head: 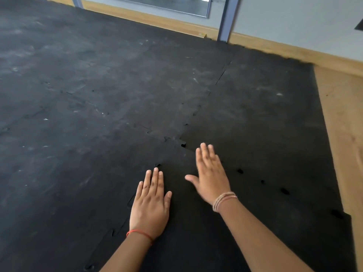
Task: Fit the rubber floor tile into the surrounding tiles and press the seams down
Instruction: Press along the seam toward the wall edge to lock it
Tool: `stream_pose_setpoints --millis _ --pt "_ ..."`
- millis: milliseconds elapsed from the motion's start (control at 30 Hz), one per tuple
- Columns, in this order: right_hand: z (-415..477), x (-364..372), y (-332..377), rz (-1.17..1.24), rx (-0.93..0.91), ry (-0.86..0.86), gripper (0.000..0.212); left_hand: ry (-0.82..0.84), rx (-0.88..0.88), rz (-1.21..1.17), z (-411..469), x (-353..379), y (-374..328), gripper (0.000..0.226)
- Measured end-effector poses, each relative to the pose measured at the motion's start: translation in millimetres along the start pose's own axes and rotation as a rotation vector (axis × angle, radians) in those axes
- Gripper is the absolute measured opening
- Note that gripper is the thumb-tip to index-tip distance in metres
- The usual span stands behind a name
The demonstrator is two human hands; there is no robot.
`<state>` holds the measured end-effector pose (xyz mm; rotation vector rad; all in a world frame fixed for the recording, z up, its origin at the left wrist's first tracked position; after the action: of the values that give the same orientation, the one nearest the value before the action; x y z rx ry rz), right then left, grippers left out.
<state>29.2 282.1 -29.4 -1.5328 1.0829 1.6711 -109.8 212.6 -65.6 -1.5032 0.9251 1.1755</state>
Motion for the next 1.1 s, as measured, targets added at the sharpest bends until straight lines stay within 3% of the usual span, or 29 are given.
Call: stream_pose_setpoints --millis 167,433,500,600,667,733,967,1100 --pt "-3 28 17 -0.097 -0.105 0.026 0.067 -0.076 0.112 0.057 1 -2 -8 0.062" --pt "5 19 19 -0.090 -0.178 0.164 0.079 0.078 0.144 0.142 15 -1 -11 0.065" --pt "3 16 9 -0.056 -0.142 0.181 0.075 0.047 0.170 0.176 28 -6 -16 0.071" --pt "-12 11 -19 -0.057 0.028 0.058 0.094 0.065 0.297 0.173 46 -10 -35 0.086" --pt "-21 13 -27 -0.060 0.075 -0.002 0.100 0.170 0.245 0.134 65 -10 -43 0.066" --pt "-22 15 -26 -0.090 0.090 -0.020 0.092 0.278 0.204 0.085 78 -10 -52 0.056" --pt "-17 20 -26 -0.116 0.101 -0.001 0.076 0.389 0.188 0.077 80 -14 -50 0.052" --pt "-13 4 -22 -0.054 0.104 0.074 0.094 0.494 0.189 0.109 80 -22 -54 0.054"
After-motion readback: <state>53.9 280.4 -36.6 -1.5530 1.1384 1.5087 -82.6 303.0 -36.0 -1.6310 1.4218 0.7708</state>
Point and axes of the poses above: each hand's wrist, its own z-axis towards the middle knuckle, its own x-axis out of the palm, y = z × x, the point moved 7 cm from there along z, towards the middle knuckle, and after that the axes turned 12 degrees about -x, right-handed, at the moved point
